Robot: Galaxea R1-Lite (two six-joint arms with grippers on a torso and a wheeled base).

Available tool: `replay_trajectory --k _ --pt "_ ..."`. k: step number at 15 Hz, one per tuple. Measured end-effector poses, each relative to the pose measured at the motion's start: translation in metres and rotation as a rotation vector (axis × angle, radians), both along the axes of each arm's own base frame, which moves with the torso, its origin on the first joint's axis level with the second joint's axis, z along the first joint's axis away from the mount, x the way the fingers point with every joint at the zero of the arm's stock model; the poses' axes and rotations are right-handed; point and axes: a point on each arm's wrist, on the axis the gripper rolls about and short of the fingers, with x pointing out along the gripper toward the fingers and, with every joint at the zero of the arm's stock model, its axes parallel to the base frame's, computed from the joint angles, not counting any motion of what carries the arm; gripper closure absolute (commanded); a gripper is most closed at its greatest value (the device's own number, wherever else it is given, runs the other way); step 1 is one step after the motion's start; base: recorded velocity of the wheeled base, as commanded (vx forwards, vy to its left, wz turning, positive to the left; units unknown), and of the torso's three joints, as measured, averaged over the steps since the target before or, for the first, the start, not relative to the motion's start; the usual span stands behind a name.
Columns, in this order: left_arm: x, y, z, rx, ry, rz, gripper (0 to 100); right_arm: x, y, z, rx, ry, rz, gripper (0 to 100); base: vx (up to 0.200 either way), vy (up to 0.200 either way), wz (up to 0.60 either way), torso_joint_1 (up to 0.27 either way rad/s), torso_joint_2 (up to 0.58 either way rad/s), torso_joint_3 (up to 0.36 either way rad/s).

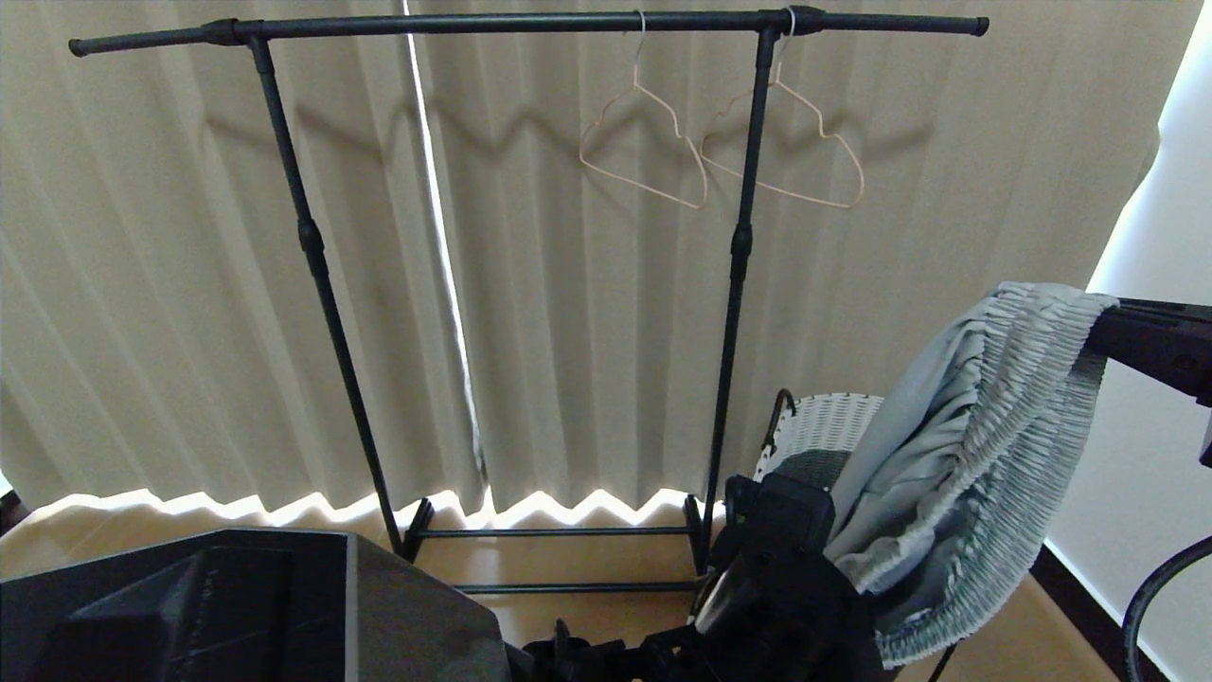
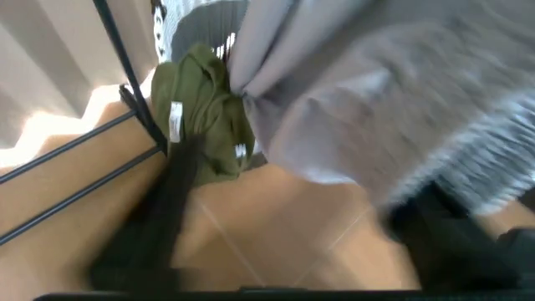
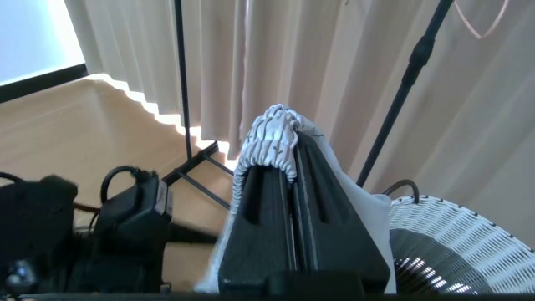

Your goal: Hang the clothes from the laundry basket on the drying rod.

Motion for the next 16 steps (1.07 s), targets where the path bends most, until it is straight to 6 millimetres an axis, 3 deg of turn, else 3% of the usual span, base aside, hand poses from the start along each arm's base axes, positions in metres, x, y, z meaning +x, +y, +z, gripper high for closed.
replay_trajectory --k 5,9,12,16 --pt "-0.006 0.01 -0.014 0.066 -0.002 -0.002 100 0.0 0.0 0.002 0.0 -0.004 0.001 100 0.0 0.0 0.0 0.0 0.0 0.0" --pt "-0.014 0.019 -0.002 0.014 -0.117 -0.022 100 0.002 0.001 0.0 -0.001 0.002 -0.001 100 0.0 0.0 0.0 0.0 0.0 0.0" --pt "-0.005 0.045 0.026 -0.013 -0.143 0.028 100 0.009 0.003 -0.005 -0.012 0.029 -0.004 100 0.0 0.0 0.0 0.0 0.0 0.0" --pt "-0.002 0.103 0.096 -0.072 -0.176 0.101 100 0.03 0.012 -0.003 -0.001 -0.016 0.004 100 0.0 0.0 0.0 0.0 0.0 0.0"
